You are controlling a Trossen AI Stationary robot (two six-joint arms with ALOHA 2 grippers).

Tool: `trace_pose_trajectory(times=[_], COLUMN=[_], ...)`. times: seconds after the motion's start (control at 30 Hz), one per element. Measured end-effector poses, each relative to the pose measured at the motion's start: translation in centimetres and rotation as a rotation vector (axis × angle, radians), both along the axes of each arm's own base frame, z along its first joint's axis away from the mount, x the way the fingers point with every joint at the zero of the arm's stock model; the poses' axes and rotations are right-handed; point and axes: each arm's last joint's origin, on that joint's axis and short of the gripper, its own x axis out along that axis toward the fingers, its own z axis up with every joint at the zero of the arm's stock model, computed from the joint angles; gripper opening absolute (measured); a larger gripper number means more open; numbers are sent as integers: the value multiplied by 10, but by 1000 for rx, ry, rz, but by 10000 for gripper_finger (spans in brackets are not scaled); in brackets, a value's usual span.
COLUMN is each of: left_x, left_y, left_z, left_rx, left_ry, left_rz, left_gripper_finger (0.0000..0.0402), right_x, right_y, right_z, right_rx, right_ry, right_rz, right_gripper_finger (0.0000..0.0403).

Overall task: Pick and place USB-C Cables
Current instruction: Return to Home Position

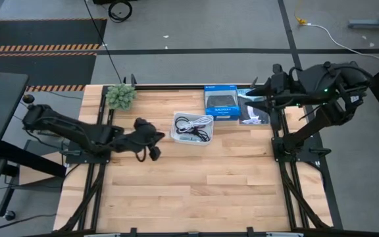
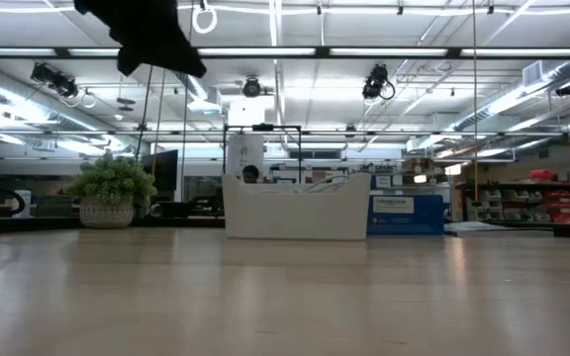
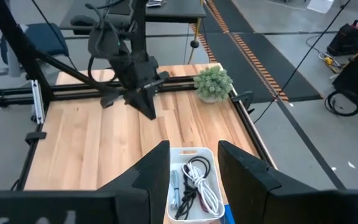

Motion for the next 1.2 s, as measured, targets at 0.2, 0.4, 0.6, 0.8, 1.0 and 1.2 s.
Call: trace_pose_trajectory(times=[0.2,0.4,0.6,0.8,1.0,1.2], left_x=[-25,-49,-76,-98,-116,-131], left_y=[5,13,21,28,33,39], left_z=[0,-5,-17,-35,-48,-56], left_rx=[-19,-56,-127,-207,-270,-262], left_ry=[-96,-218,-304,-423,-520,-592], left_rz=[19,46,87,144,195,257], left_gripper_finger=[7,5,5,5,5,5], right_x=[-11,-20,-21,-21,-22,-18], right_y=[-3,-5,-4,-1,4,12], right_z=[3,3,4,4,4,3], right_rx=[11,50,51,82,82,124], right_ry=[-20,-24,-32,-33,-39,-34], right_rz=[-6,-24,-13,7,12,27], right_gripper_finger=[142,142,142,142,142,142])
